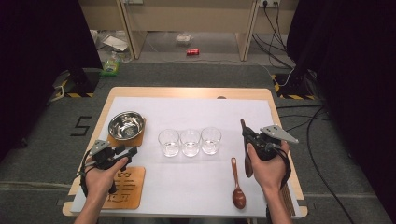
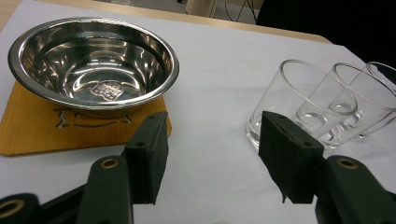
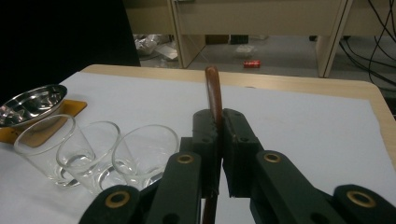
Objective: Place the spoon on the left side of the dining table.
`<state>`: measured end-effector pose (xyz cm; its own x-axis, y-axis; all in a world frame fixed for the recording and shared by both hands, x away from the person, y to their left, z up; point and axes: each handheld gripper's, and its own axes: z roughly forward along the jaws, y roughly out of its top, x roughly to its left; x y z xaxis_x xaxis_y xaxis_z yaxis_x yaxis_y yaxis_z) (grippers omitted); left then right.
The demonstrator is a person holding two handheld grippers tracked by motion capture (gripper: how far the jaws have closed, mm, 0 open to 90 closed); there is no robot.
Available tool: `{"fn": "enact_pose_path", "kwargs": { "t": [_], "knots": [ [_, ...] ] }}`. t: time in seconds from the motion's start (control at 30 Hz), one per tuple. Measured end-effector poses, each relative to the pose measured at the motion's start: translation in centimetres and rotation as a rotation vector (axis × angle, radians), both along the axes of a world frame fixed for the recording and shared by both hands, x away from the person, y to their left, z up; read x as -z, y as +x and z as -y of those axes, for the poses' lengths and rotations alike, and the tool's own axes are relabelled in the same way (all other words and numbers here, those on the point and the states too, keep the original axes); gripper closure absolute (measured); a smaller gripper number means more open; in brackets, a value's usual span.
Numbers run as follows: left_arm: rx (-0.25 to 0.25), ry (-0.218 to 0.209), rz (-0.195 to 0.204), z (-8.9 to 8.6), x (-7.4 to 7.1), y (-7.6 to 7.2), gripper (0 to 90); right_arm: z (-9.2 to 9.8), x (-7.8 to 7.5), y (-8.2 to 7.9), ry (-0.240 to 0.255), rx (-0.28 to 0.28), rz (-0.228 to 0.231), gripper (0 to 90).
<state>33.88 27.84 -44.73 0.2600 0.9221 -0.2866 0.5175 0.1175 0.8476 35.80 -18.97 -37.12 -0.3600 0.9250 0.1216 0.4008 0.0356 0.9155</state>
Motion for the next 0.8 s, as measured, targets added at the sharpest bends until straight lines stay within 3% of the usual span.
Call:
{"fn": "enact_pose_path", "kwargs": {
  "t": [0.8],
  "knots": [
    [-0.004, -0.004, 0.015, -0.2, -0.5, -0.2, 42.0, -1.4, -1.6, 0.2, 0.025, -0.023, 0.095, 84.6]
  ]
}}
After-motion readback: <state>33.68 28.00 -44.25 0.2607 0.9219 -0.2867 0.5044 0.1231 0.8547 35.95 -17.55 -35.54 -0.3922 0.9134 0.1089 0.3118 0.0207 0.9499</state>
